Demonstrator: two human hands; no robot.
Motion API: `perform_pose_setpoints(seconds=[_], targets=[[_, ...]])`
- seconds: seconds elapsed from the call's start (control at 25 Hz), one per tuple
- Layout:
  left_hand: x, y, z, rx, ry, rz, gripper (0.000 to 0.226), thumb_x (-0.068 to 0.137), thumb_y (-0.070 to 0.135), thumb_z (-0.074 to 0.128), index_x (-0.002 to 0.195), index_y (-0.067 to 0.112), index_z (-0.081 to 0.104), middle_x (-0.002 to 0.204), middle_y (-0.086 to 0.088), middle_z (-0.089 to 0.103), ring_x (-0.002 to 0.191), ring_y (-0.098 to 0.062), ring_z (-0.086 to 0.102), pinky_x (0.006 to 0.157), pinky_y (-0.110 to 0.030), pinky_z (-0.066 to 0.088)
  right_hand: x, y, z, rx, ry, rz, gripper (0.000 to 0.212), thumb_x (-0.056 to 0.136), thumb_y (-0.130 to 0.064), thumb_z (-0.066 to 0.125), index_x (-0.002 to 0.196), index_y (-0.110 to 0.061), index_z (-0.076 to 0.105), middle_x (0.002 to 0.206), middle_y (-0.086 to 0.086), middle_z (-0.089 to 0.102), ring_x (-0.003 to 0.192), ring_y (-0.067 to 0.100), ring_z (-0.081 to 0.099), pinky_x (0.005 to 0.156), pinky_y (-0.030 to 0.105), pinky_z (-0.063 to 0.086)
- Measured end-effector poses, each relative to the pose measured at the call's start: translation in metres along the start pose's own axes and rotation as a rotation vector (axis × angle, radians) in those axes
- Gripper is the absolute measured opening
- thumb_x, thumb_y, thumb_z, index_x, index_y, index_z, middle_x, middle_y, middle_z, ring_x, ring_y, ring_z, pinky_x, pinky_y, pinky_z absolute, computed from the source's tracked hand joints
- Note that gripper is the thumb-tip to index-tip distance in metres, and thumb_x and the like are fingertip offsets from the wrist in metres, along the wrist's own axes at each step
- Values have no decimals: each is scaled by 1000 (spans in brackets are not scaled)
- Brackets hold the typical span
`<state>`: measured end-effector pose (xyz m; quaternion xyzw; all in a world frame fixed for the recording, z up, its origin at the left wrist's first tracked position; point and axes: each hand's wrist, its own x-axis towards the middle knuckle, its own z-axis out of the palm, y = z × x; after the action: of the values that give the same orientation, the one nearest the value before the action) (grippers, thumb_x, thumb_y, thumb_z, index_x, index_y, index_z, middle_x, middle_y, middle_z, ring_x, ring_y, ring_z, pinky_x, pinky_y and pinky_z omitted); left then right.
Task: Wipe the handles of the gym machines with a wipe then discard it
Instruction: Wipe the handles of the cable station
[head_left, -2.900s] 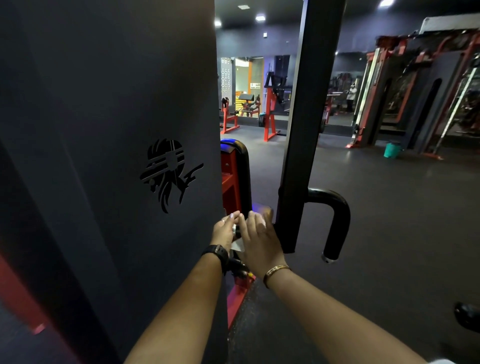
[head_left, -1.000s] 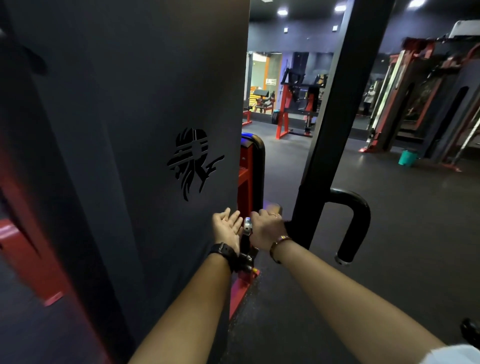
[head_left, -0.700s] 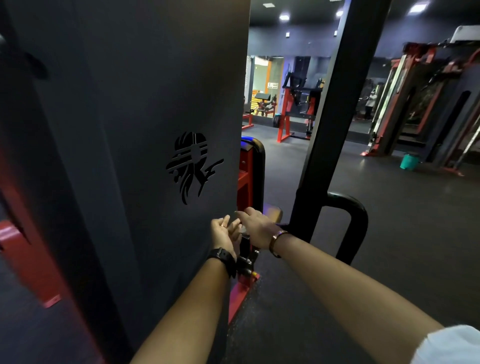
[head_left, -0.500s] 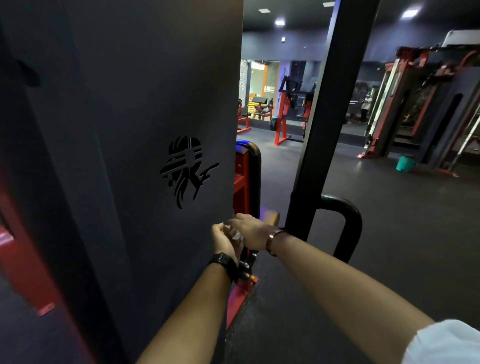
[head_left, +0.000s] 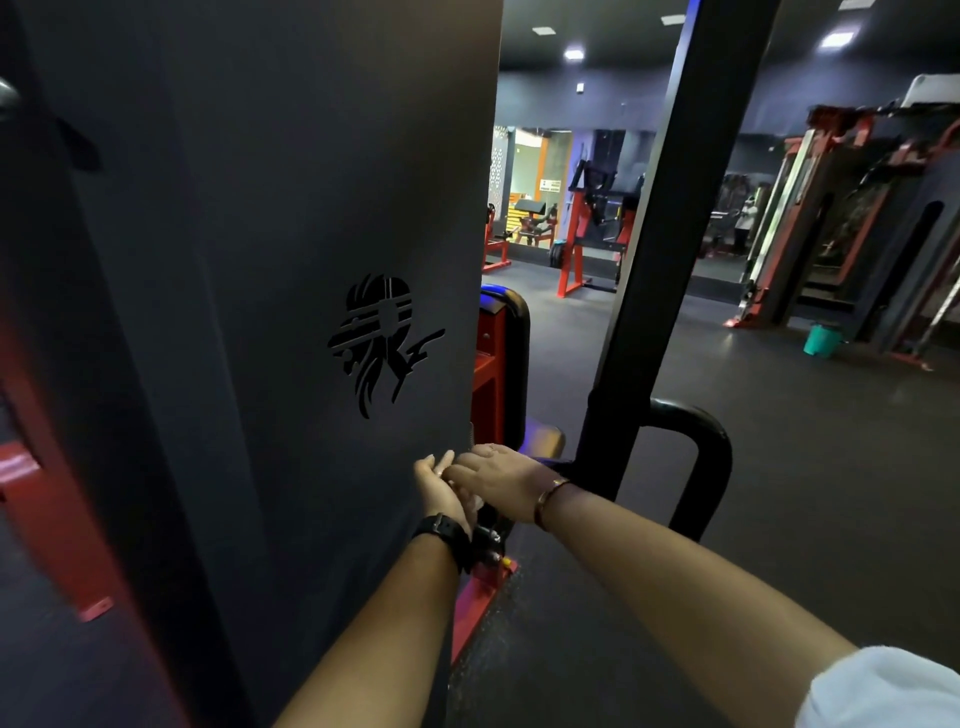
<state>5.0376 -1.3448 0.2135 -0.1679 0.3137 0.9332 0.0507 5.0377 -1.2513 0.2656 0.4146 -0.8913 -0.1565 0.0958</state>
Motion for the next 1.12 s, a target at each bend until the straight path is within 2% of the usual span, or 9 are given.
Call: perform_pose_setpoints(seconds=[0.12,0.2,0.4,0.52,0.68,0.76,0.88,0.96,1.12], targets=[[1,-1,2,-6,-1,31,39,89,47,33,78,19,58,65,2,59,53,-14,56,51,-21,42,6,-4,5,102,37,222,57,85,-8,54,138,-13,34,125,8,48,115,26,47,96,33,37],[2,-3,4,-13,1,49,43,88,46,35,74,17,64,75,-2,66,63,-18,65,58,-25,47,13,-6,3,143,5,228,53,85,-8,55,134,-14,36,125,9,51,115,28,50,93,36,41],[-2,-3,9,42,-31,71,50,91,51,35,79,20,73,79,-1,72,72,-17,69,62,-29,49,4,-8,6,178,42,308,55,86,-20,52,137,-16,32,130,5,47,117,25,48,89,37,42],[-7,-1,13,150,-95,21,48,95,53,30,106,18,62,99,-6,67,86,-20,64,73,-33,49,-9,-1,12,124,45,454,59,87,-42,46,139,-16,34,126,3,50,116,23,49,89,37,40],[-10,-1,19,188,-159,15,47,100,42,29,129,13,54,134,-10,55,102,-20,61,80,-30,48,-32,3,15,-73,365,471,30,86,-36,52,91,-9,64,86,8,63,82,28,61,69,36,48],[-10,-3,21,181,-187,29,47,102,37,30,133,9,50,142,-11,48,122,-23,52,98,-34,43,-40,-5,25,-201,471,434,24,82,-25,51,92,-8,66,80,8,63,71,28,62,61,36,51],[-10,-7,25,210,-201,55,46,101,36,31,133,10,51,144,-9,46,130,-21,46,103,-32,38,-55,-19,42,-317,433,346,51,87,-17,26,125,-8,59,115,10,64,104,27,63,89,37,51],[-10,-10,28,244,-188,97,45,102,34,31,134,10,52,144,-9,45,131,-19,44,99,-29,37,-69,-15,46,-473,399,317,47,89,-20,35,130,-10,56,127,8,60,116,22,58,101,35,44],[-4,-14,29,375,-142,240,36,100,10,39,132,3,52,141,-16,47,133,-22,41,102,-25,34,-86,-25,47,-331,650,496,42,75,-8,65,116,1,65,97,11,67,91,27,66,91,39,52]])
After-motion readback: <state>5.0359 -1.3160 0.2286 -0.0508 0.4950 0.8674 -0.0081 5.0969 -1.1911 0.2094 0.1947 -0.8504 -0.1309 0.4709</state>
